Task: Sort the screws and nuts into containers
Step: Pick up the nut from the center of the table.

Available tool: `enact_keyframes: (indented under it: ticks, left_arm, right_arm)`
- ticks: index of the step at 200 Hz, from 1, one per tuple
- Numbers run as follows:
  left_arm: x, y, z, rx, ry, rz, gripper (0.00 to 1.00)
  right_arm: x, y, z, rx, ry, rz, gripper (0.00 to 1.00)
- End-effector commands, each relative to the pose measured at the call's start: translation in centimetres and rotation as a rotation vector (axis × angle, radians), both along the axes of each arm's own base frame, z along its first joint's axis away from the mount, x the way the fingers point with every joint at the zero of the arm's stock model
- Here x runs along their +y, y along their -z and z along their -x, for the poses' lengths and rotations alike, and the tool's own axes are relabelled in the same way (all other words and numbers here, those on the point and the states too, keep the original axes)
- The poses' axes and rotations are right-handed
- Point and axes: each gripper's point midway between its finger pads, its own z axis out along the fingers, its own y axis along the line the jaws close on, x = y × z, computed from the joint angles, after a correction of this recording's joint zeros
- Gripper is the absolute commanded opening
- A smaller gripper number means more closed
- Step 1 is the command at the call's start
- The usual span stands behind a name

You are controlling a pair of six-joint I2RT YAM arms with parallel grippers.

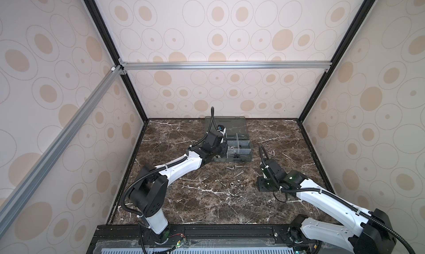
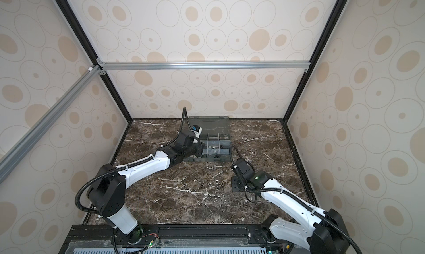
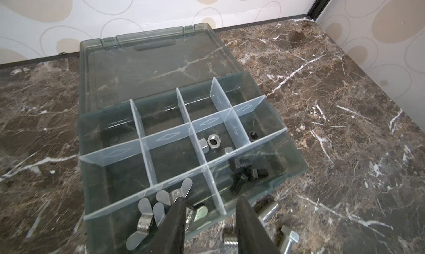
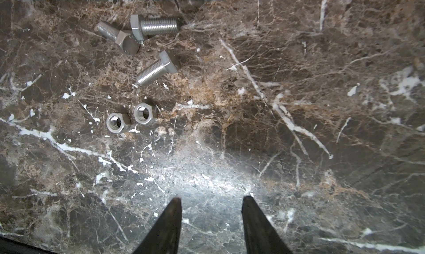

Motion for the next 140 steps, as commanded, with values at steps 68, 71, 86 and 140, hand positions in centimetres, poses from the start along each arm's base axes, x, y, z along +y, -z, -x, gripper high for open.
enact_keyframes:
  ticks: [68, 71, 86, 140]
  left_arm:
    - [5.1, -1.9, 3.9, -0.036, -0.111, 0.088, 0.38]
    - [5.2, -1.8, 4.1, -0.036, -0.111, 0.089, 0.38]
    - [5.9, -1.4, 4.7, -0.027, -0.123, 0.080, 0.38]
    - [7.8, -0.8, 6.7, -0.016, -0.159, 0.099, 0.39]
  right_arm:
    - [3.8, 0.2, -0.9, 0.003, -0.078, -0.004, 0.46]
    - [3.9, 0.3, -0.9, 0.003, -0.080, -0.004, 0.46]
    - [4.6, 0.5, -1.0, 0.008, -0.095, -0.003, 0.46]
    - [6.8, 1.5, -1.1, 0.035, -0.148, 0.019, 0.46]
